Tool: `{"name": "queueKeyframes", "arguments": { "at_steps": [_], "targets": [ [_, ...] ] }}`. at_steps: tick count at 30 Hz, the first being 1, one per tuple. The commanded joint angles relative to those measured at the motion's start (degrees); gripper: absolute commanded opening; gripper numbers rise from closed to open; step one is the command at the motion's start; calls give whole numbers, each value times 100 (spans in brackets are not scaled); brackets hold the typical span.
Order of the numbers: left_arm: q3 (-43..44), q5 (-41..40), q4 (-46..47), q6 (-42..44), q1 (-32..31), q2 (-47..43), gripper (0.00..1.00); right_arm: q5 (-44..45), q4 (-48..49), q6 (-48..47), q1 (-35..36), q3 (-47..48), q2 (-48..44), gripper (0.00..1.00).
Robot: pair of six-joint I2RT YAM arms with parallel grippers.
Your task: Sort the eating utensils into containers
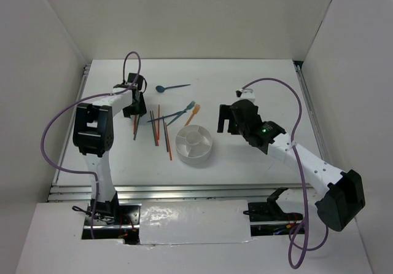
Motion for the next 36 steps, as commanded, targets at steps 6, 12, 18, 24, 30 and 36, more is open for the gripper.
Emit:
{"name": "queueKeyframes", "arguments": {
  "at_steps": [6, 12, 18, 24, 30, 36],
  "targets": [
    [-183, -118, 106, 49, 81, -415, 78, 92, 85, 26, 75, 258, 15, 100],
    [-260, -320, 53, -65, 116, -547, 75, 84, 94, 34, 110, 258, 23, 100],
    [-648, -165, 378, -188, 256, -1030, 74, 57, 85, 52, 162, 249, 50, 100],
    [-754, 154, 485, -136, 406, -1189, 74, 75, 41, 78, 224, 302, 103, 100],
    [-561, 303, 353, -180, 424, -776, 73, 110, 14, 61, 250, 311, 103, 100],
    [-411, 251, 291, -276, 424, -495, 71, 145, -38, 43, 277, 310, 103, 100]
  ]
}}
